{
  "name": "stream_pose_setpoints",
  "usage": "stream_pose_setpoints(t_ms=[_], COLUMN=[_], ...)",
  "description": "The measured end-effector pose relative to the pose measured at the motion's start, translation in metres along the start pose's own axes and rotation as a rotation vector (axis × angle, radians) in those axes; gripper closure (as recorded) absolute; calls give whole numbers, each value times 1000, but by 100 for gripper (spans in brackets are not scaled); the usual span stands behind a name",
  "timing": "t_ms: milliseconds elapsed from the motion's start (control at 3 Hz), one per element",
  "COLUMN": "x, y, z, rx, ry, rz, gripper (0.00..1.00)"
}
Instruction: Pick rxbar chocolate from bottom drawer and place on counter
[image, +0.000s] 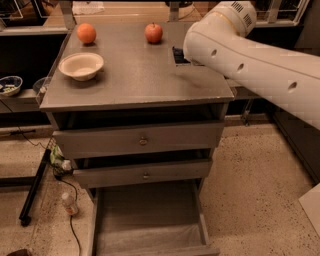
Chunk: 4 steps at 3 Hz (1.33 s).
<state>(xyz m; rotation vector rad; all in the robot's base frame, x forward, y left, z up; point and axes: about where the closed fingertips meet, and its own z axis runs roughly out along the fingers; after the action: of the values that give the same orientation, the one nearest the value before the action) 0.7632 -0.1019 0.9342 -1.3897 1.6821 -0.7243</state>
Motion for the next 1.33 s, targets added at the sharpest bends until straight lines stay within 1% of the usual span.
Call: stream_pose_setpoints(t_ms=[333, 667, 1000, 1333], x=[-8, -8, -6, -3], y=[-1, -1, 0, 5], z=[7, 7, 4, -4], rx=[48, 49, 70, 114], ry=[-17, -17, -1, 26], rz=[21, 22, 26, 25], gripper=[100, 100, 100, 100])
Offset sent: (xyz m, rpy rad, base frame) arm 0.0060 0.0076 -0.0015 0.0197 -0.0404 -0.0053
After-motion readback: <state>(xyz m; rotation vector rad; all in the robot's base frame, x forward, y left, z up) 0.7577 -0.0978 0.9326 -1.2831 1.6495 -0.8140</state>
